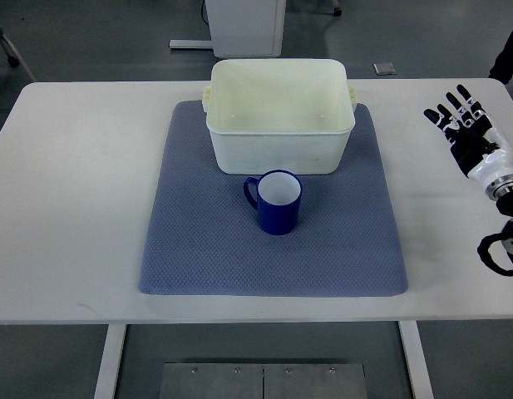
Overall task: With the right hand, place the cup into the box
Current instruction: 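Move the open right hand toward the blue mug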
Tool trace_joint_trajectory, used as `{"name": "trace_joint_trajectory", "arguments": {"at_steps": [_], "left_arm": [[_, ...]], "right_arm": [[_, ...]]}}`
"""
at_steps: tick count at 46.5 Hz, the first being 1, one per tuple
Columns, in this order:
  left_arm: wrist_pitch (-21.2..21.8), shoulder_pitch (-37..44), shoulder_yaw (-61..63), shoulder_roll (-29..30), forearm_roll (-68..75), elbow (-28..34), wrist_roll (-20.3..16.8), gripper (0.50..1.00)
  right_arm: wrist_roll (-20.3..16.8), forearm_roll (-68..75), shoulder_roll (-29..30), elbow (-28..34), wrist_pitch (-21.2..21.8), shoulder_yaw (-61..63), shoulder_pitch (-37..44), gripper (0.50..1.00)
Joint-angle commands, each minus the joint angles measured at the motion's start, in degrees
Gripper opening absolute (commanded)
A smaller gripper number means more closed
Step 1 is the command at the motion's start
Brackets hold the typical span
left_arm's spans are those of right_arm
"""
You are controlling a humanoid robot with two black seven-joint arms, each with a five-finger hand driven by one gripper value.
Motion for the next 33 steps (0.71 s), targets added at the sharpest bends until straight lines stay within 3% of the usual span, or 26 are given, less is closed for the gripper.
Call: {"name": "trace_joint_trajectory", "arguments": {"at_steps": [1,10,33], "left_arm": [[0.0,0.0,0.0,0.0,0.0,0.0,0.0,1.0],[0.0,0.0,0.0,0.0,0.0,0.0,0.0,1.0],[0.0,0.0,0.0,0.0,0.0,0.0,0.0,1.0]], "right_arm": [[0.1,-0.1,-0.4,0.2,0.5,-0.1,0.1,1.0],[0.6,-0.1,-2.2,1.4,8.3,0.5,0.9,1.0],[0.1,-3.2,-4.5,12.5,15.4,-0.4,2.0,1.0]]}}
